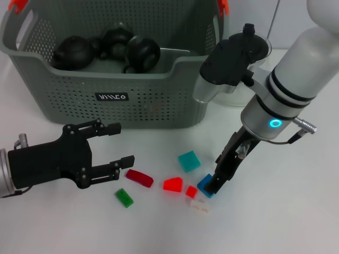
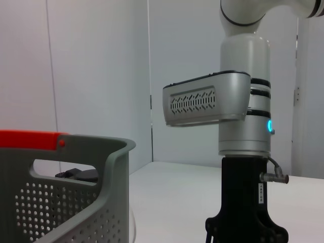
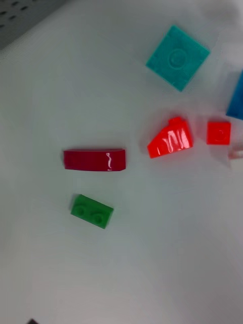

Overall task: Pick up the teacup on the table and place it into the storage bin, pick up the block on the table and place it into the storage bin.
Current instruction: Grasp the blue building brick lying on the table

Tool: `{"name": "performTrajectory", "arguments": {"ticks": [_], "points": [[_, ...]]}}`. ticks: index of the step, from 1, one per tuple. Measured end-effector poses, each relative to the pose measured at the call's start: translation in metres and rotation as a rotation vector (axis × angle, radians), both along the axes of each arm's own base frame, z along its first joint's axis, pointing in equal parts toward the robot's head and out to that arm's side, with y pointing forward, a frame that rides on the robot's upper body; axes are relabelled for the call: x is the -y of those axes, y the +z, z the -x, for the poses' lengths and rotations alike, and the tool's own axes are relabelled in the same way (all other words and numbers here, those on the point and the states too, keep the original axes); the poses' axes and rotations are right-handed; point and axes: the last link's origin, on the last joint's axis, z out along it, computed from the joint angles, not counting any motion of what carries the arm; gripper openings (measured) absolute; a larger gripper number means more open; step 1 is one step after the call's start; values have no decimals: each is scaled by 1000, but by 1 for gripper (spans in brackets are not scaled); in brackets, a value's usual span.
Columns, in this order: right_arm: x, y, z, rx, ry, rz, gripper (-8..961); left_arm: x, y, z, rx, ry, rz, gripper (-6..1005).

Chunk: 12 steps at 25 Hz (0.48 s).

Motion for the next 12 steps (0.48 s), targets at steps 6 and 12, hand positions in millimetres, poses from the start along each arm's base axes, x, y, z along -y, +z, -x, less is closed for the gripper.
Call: {"name": "performTrajectory", "arguments": {"ticks": [6,12], "points": [[-1,-3,-2,-11,-5,-16,843,0,0,0,0,0,-1,697],[2,-11,-3,-7,21,-8,833,0,0,0,1,1,0,697]]}}
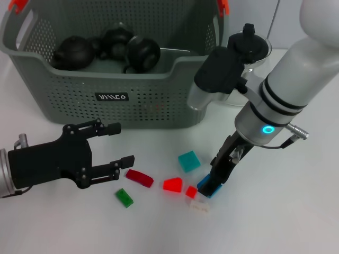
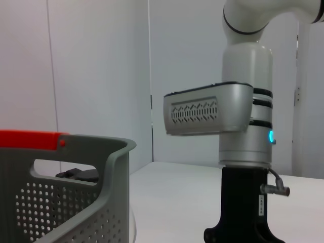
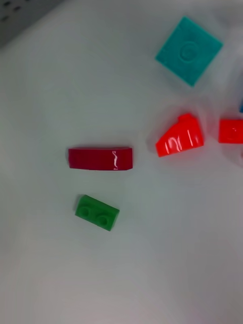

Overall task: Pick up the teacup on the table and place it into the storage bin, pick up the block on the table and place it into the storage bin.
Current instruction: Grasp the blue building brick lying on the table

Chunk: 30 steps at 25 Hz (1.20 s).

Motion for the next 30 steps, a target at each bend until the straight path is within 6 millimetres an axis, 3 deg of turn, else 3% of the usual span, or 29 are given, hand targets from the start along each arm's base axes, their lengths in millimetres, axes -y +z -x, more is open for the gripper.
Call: {"name": "performTrajectory", "arguments": {"ticks": [20,30], "points": [[1,-9,-4,30,50,-10,799,2,-2,2,2,15,-2,697],[-4,-3,-4,11,51,-46,783,3,-2,3,2,16,0,696]]}}
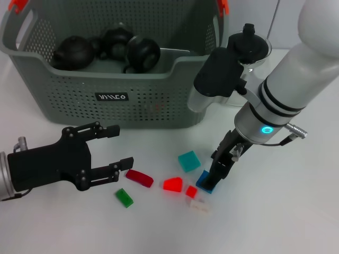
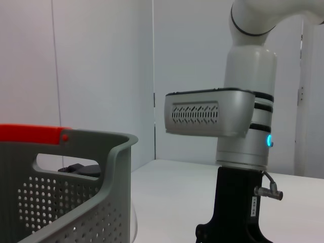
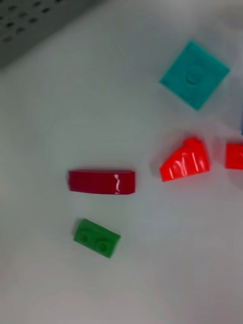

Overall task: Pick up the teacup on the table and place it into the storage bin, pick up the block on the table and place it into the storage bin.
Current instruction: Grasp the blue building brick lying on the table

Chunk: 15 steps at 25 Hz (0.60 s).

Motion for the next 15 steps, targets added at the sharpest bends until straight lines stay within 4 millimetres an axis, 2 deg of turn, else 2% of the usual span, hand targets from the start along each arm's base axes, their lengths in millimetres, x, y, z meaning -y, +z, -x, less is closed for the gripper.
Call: {"name": "performTrajectory", "arguments": {"ticks": [15], "points": [[9,0,1,0,-1,33,758,0,1,0,0,0,-1,696]]}}
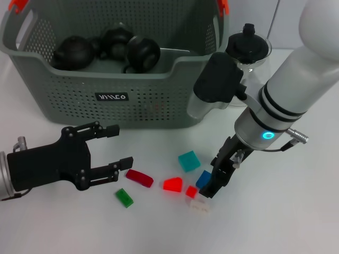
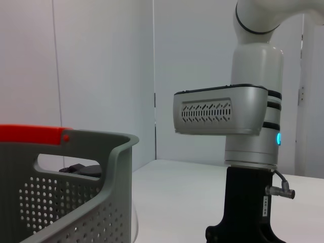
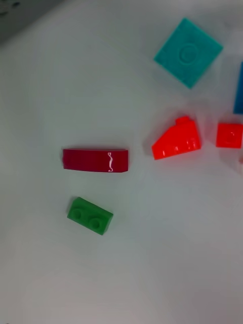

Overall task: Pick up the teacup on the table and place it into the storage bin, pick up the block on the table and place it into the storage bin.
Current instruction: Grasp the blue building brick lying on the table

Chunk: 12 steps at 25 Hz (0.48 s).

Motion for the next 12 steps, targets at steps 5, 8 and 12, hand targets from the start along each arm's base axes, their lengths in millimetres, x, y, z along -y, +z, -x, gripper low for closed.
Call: {"name": "performTrajectory", "arguments": {"ticks": [5,8,12], "points": [[1,-2,-1,4,10,-2,749,0,0,0,-1,1,3,696],[1,-3,-2,7,14,-6,744,1,-1,1,0,2,3,695],[1,-4,-4,13,18,-9,738,1,-1,0,1,3,4,695]]}}
